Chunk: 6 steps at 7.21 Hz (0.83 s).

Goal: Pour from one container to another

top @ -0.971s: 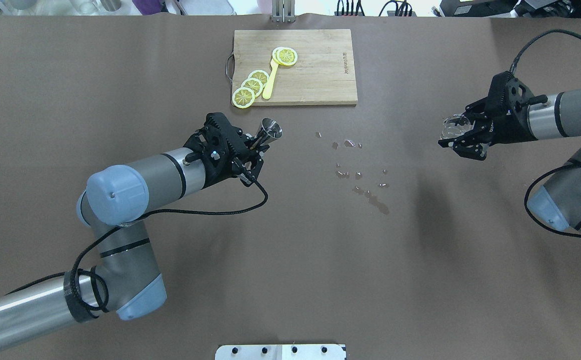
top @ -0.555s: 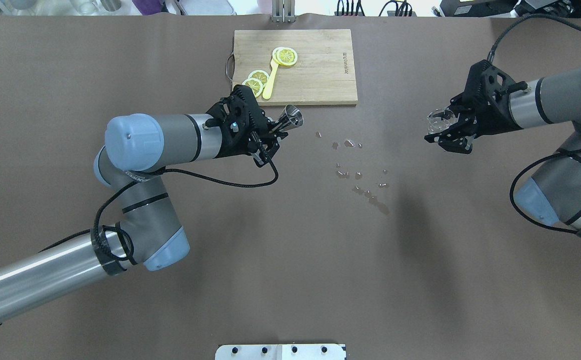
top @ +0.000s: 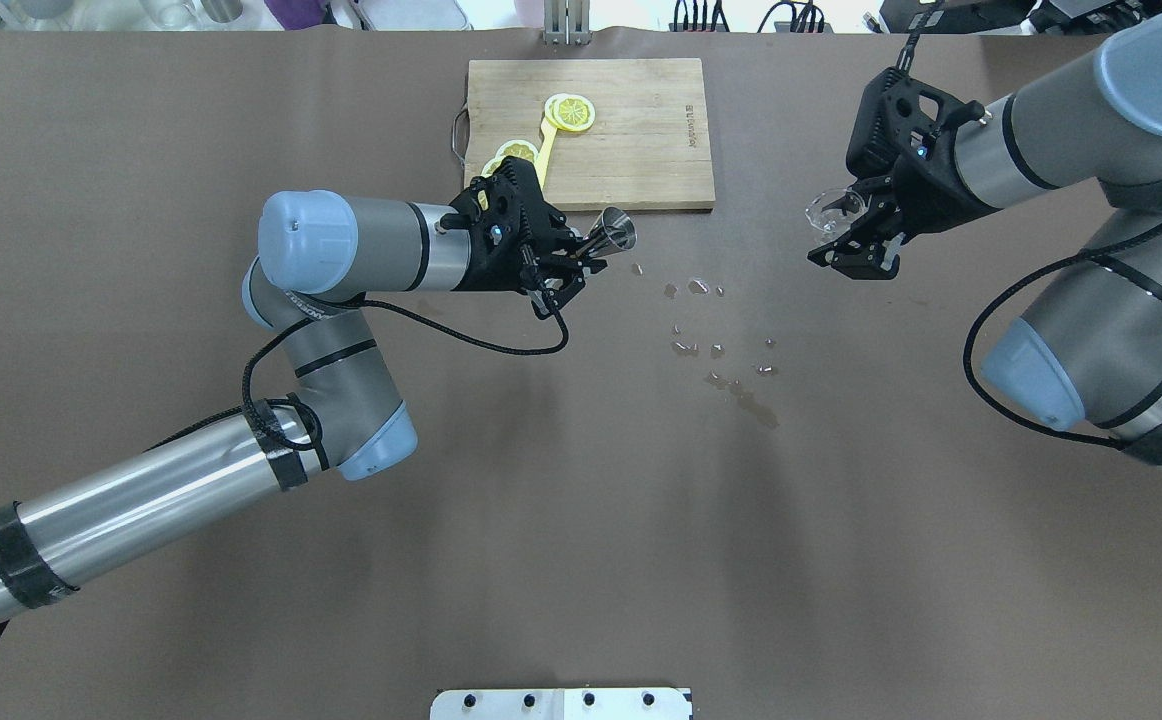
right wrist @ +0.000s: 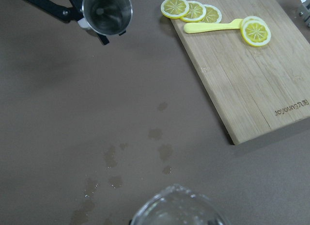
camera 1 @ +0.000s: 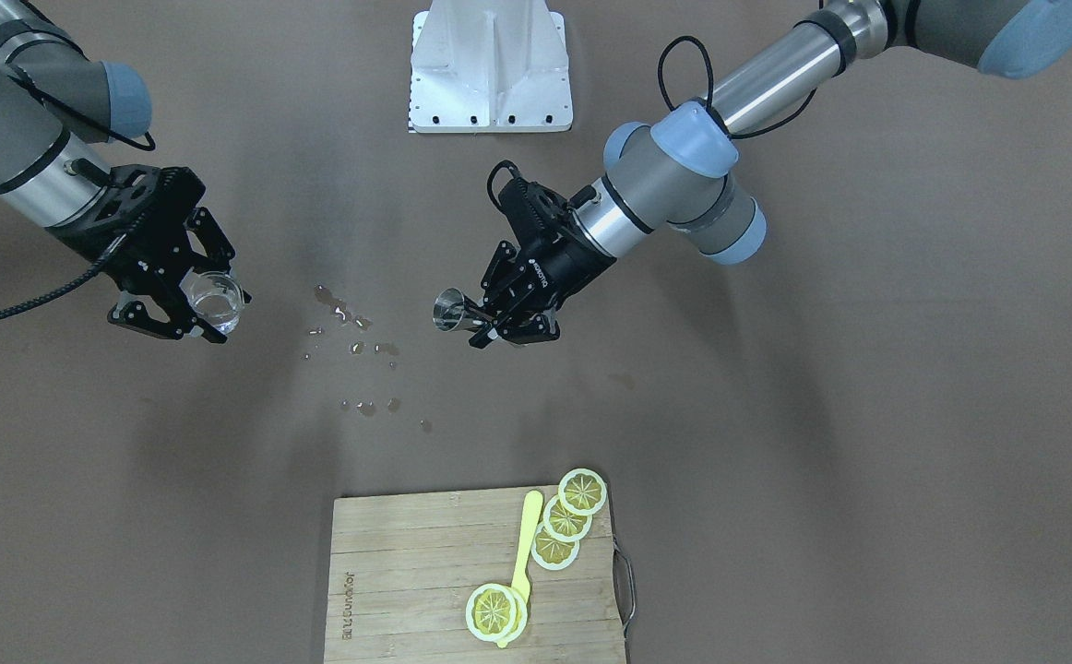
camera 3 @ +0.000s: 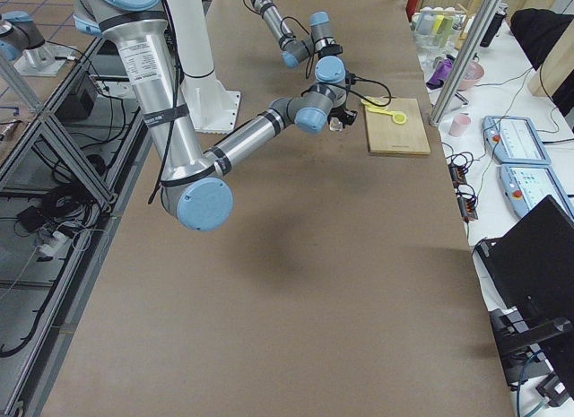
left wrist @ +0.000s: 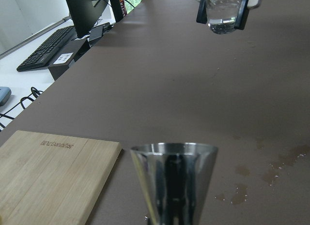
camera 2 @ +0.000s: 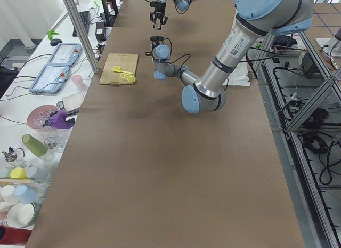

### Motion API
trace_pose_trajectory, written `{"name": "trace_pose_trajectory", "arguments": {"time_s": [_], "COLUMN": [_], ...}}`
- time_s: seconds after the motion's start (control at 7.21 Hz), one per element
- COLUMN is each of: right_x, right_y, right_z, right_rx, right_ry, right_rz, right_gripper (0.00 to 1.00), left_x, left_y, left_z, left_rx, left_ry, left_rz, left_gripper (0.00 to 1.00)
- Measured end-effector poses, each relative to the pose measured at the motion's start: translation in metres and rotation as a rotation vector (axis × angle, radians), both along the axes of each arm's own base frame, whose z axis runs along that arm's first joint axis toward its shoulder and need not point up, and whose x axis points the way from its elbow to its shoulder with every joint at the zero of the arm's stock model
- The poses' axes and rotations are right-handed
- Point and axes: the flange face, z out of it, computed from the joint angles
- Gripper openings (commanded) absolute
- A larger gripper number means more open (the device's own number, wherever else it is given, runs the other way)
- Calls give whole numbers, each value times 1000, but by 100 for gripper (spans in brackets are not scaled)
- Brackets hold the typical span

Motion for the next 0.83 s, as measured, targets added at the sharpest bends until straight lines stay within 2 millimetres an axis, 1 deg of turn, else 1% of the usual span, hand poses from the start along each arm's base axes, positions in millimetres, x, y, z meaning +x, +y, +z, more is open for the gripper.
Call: {"name": "trace_pose_trajectory", "arguments": {"time_s": [0.28, 0.42, 0.55, 0.83], "right_x": [-17, -24, -31, -40], "right_y": [-3, -4, -5, -4], "right_z": [-24, -35, -44, -55], "right_rx": [-40, -56, -67, -69], "right_ry": [36, 51, 64, 78], "right_rz": [-18, -25, -33, -49], "right_gripper": [0, 0, 0, 0], "left_x": [12, 18, 26, 42], "left_y": [-3, 1, 9, 23], "left_z": [-3, -3, -3, -1], "left_rx": [30, 45, 59, 78], "left_ry": [46, 72, 99, 142], "left_rz": [9, 18, 30, 42], "left_gripper": [0, 0, 0, 0]}}
